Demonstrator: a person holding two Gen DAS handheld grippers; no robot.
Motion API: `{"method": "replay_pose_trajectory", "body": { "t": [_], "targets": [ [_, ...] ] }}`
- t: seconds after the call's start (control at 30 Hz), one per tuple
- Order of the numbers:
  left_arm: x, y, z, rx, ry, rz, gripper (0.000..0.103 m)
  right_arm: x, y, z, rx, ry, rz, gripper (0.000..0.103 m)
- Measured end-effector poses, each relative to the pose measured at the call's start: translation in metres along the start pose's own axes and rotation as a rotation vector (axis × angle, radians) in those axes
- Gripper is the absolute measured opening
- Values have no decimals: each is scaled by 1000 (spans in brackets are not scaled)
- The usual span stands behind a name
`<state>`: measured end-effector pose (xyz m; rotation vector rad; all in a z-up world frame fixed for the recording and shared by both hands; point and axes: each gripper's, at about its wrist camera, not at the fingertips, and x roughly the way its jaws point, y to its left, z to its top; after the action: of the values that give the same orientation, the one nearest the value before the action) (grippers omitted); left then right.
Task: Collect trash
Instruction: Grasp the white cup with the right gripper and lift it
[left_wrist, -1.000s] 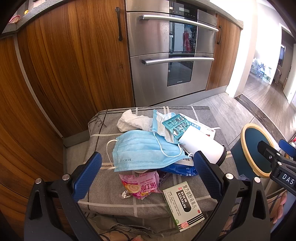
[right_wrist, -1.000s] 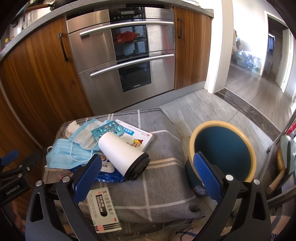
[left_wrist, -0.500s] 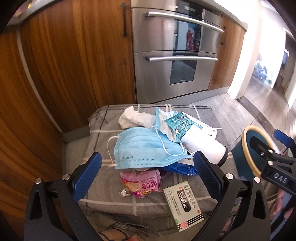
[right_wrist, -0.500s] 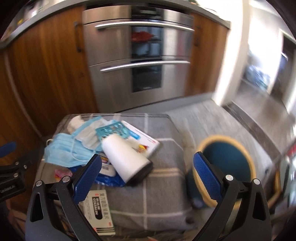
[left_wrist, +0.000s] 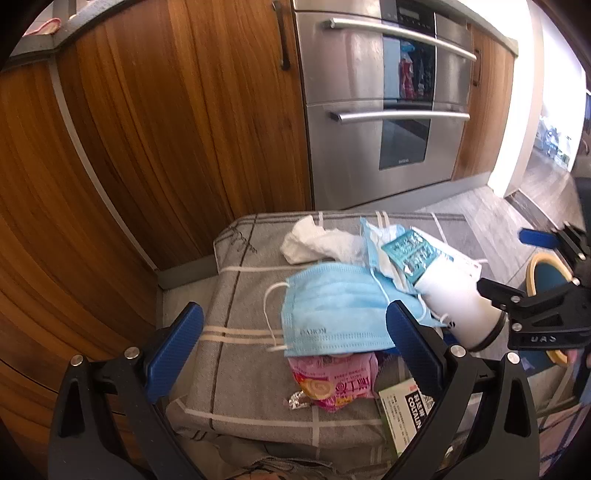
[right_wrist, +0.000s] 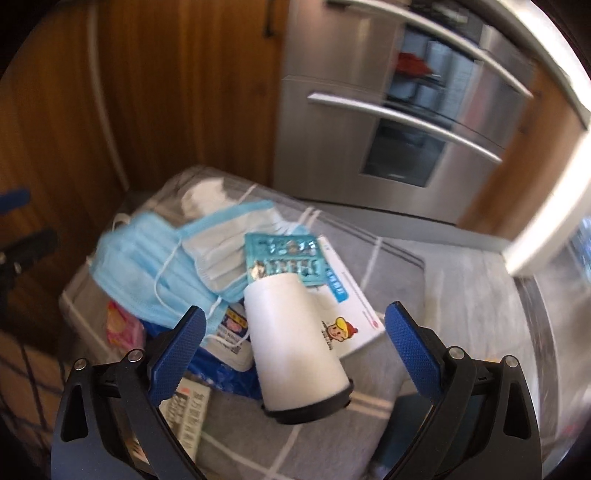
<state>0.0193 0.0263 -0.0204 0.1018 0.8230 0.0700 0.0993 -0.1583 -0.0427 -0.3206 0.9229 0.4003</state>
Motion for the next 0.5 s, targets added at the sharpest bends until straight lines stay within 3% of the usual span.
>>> {"method": "replay_pose_trajectory", "body": {
  "t": [0.2, 0.27, 0.33, 0.5],
  "targets": [
    [6, -15, -2, 40, 36, -65, 95, 38, -11, -7, -56, 125, 24, 93],
    [7, -20, -2, 48, 42, -82, 95, 50, -15, -10, -44, 168, 70, 80],
    [8, -25, -2, 47, 47, -97, 95, 56, -17, -13, -40, 192, 83, 73],
    [9, -34, -4, 55, 65, -125, 95, 66, -16, -16, -35, 227, 140, 72]
  ]
}}
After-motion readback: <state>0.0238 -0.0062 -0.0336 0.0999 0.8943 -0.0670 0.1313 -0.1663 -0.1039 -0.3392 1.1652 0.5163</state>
